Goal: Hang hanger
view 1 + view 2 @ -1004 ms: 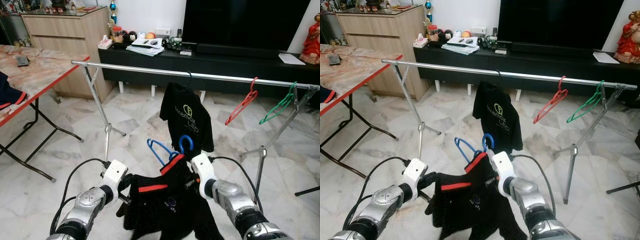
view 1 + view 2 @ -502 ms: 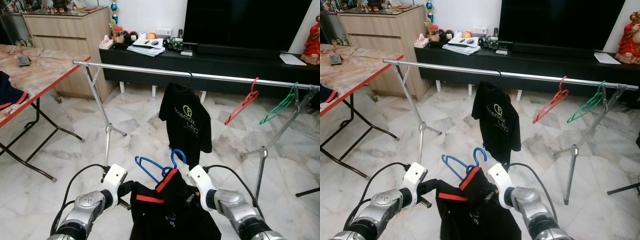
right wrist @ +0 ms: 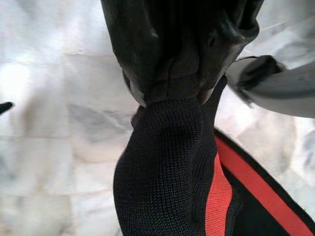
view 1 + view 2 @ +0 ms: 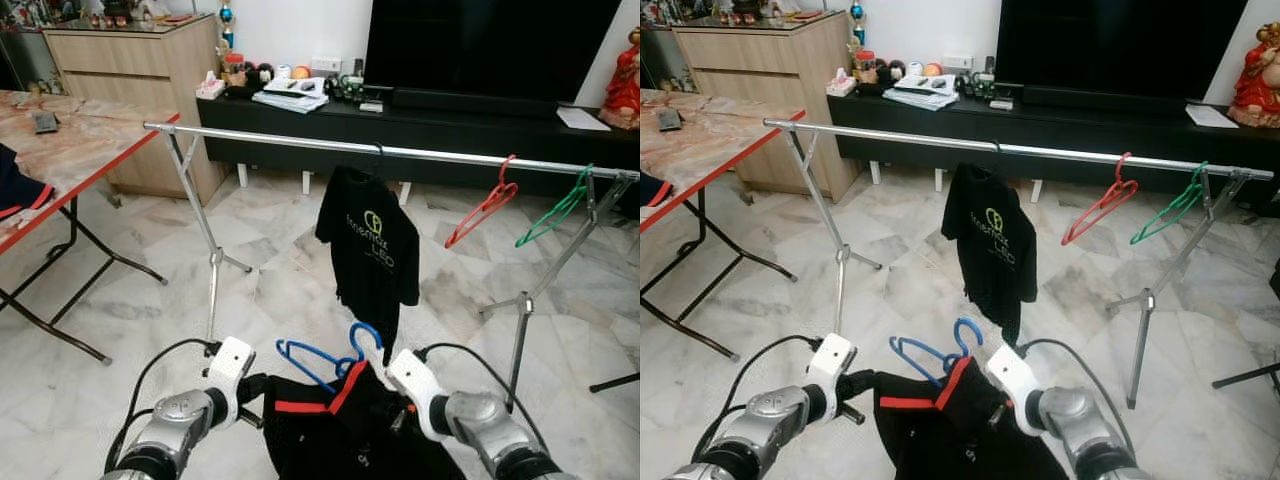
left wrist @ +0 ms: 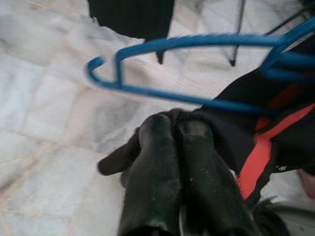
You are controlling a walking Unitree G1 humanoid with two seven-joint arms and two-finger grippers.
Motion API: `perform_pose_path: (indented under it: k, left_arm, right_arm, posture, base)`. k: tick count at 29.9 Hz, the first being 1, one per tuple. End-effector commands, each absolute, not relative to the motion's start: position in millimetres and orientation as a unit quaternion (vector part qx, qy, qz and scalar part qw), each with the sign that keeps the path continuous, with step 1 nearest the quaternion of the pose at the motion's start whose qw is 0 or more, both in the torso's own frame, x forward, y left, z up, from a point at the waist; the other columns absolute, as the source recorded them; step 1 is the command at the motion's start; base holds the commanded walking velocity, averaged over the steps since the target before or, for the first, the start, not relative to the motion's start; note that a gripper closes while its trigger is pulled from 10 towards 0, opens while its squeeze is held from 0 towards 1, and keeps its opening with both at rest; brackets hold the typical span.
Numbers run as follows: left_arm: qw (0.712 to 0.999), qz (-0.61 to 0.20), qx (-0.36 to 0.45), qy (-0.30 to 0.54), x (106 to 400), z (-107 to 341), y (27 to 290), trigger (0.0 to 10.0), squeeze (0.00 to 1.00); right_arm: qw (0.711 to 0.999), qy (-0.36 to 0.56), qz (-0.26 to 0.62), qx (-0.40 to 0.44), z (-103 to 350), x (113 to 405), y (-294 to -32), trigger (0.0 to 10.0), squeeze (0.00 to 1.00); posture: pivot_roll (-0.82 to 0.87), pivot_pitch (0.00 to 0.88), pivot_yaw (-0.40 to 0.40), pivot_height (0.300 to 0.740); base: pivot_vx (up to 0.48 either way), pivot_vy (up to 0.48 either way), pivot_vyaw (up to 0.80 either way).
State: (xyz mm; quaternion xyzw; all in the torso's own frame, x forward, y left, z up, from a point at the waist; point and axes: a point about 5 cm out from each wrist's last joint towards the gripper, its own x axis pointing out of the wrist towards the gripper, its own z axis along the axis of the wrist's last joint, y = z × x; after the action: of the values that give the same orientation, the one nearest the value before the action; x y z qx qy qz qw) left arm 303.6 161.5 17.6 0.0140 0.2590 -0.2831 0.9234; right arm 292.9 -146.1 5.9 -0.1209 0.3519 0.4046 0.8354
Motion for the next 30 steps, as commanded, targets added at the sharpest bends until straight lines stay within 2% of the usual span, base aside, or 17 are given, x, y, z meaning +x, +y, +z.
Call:
perform_pose_path:
  k: [1, 11, 13, 14, 15, 16, 17, 19, 20, 24, 30]
  left_arm:
    - [0.919, -0.296, 0.017, 0.262, 304, 20, 165, 10.0, 1.00]
    - [0.896, -0.344, 0.002, 0.282, 296, 16, 164, 10.0, 1.00]
    - [0.908, -0.304, 0.009, 0.287, 296, 12, 171, 10.0, 1.00]
    - [0.922, -0.249, 0.014, 0.298, 296, 8, 179, 10.0, 1.00]
    - [0.927, -0.220, 0.023, 0.304, 295, 5, 184, 10.0, 0.96]
    - [0.930, -0.192, 0.037, 0.312, 293, 1, 189, 10.0, 0.00]
    - [0.930, -0.145, 0.050, 0.333, 286, -8, 197, 10.0, 0.00]
    - [0.929, -0.130, 0.050, 0.343, 281, -13, 200, 10.0, 0.00]
    - [0.929, -0.104, 0.037, 0.354, 273, -19, 205, 10.0, 0.00]
    - [0.921, -0.055, 0.032, 0.384, 252, -36, 216, 10.0, 0.00]
    - [0.911, -0.007, 0.019, 0.411, 229, -51, 223, 10.0, 0.00]
  right_arm:
    - [0.841, 0.351, 0.396, -0.112, 7, 295, -148, 0.0, 0.00]
    - [0.852, 0.369, 0.355, -0.105, 1, 294, -149, 0.0, 0.00]
    - [0.865, 0.378, 0.317, -0.093, -4, 291, -153, 0.0, 0.00]
    - [0.877, 0.390, 0.269, -0.082, -10, 288, -158, 0.0, 0.00]
    - [0.883, 0.396, 0.243, -0.072, -13, 286, -160, 0.0, 0.00]
    - [0.888, 0.400, 0.218, -0.059, -17, 283, -161, 0.0, 0.00]
    - [0.897, 0.407, 0.172, -0.028, -23, 277, -163, 0.0, 0.00]
    - [0.900, 0.409, 0.149, -0.013, -27, 274, -164, 0.0, 0.00]
    - [0.906, 0.409, 0.103, 0.019, -32, 269, -166, 0.0, 0.00]
    - [0.903, 0.419, 0.023, 0.093, -44, 255, -167, 0.0, 0.00]
    - [0.888, 0.454, -0.023, 0.073, -64, 226, -170, 0.0, 0.00]
  posture:
    - [0.01, 0.022, 0.008, 0.740]
    - [0.01, 0.022, 0.005, 0.740]
    - [0.01, 0.027, 0.002, 0.740]
    - [0.00, 0.032, 0.000, 0.740]
    - [0.00, 0.037, 0.001, 0.740]
    - [0.00, 0.040, 0.001, 0.740]
    - [-0.01, 0.046, 0.005, 0.740]
    - [-0.01, 0.052, 0.009, 0.740]
    - [-0.01, 0.058, 0.012, 0.740]
    - [-0.01, 0.073, 0.029, 0.740]
    - [-0.02, 0.081, 0.060, 0.740]
  base:
    - [0.000, 0.000, 0.00]
    - [0.000, 0.000, 0.00]
    - [0.000, 0.000, 0.00]
    - [0.000, 0.000, 0.00]
    - [0.000, 0.000, 0.00]
    - [0.000, 0.000, 0.00]
    - [0.000, 0.000, 0.00]
    - [0.000, 0.000, 0.00]
    - [0.000, 0.000, 0.00]
    - [0.000, 0.000, 0.00]
    - [0.000, 0.000, 0.00]
